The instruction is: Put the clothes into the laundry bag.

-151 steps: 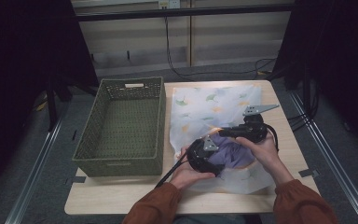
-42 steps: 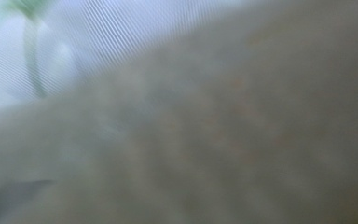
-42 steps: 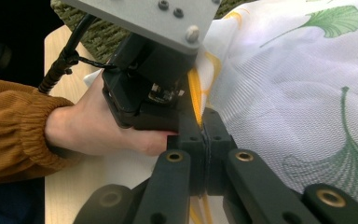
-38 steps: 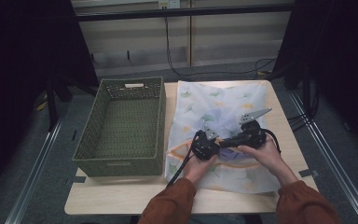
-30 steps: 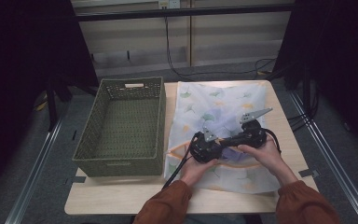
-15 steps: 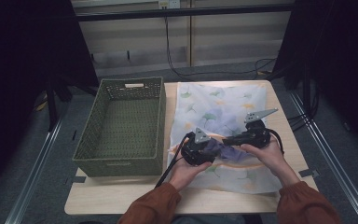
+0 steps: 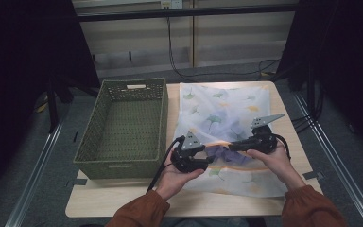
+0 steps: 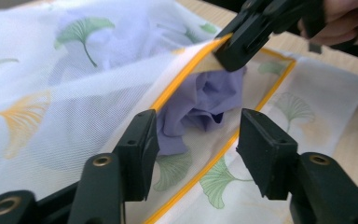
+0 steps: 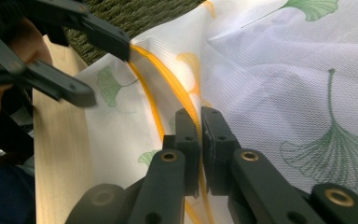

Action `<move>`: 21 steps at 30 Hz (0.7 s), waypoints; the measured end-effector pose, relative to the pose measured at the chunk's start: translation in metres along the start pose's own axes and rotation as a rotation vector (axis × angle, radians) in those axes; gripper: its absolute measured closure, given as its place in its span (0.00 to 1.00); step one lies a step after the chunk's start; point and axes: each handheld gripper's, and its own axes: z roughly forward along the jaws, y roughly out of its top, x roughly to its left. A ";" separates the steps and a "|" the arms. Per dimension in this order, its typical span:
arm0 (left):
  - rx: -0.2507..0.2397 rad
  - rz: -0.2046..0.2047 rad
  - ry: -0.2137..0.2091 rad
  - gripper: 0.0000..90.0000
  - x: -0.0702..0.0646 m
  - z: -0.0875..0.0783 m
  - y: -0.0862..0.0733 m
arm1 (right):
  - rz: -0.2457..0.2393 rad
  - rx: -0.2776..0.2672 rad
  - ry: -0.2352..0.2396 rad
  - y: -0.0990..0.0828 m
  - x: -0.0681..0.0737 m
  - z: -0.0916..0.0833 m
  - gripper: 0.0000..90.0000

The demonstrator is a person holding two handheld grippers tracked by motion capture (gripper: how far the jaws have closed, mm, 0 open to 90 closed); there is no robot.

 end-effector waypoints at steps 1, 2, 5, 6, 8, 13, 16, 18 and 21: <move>-0.004 0.000 -0.005 0.53 0.000 -0.004 0.000 | 0.001 0.002 0.002 0.000 0.001 0.000 0.96; -0.004 -0.002 -0.004 0.53 0.000 -0.008 0.000 | -0.001 0.002 0.004 0.000 0.001 0.000 0.96; -0.021 0.002 0.000 0.52 0.002 -0.019 0.001 | 0.002 0.008 0.006 -0.001 0.001 0.001 0.95; -0.025 0.001 0.000 0.52 0.002 -0.022 0.002 | 0.005 0.013 0.005 -0.002 0.001 0.003 0.93; -0.030 0.004 0.015 0.49 0.002 -0.028 0.003 | 0.004 0.021 0.009 -0.004 0.000 0.005 0.92; -0.063 0.000 0.013 0.46 0.003 -0.042 0.001 | 0.001 0.043 0.012 -0.006 0.001 0.009 0.91; -0.067 0.002 0.024 0.44 0.003 -0.050 0.000 | 0.001 0.056 0.011 -0.008 0.002 0.012 0.91; -0.079 0.005 0.035 0.42 0.003 -0.055 -0.001 | 0.007 0.062 0.011 -0.008 0.003 0.013 0.91; -0.095 -0.004 0.044 0.41 0.005 -0.062 -0.005 | 0.002 0.065 0.012 -0.010 0.004 0.013 0.92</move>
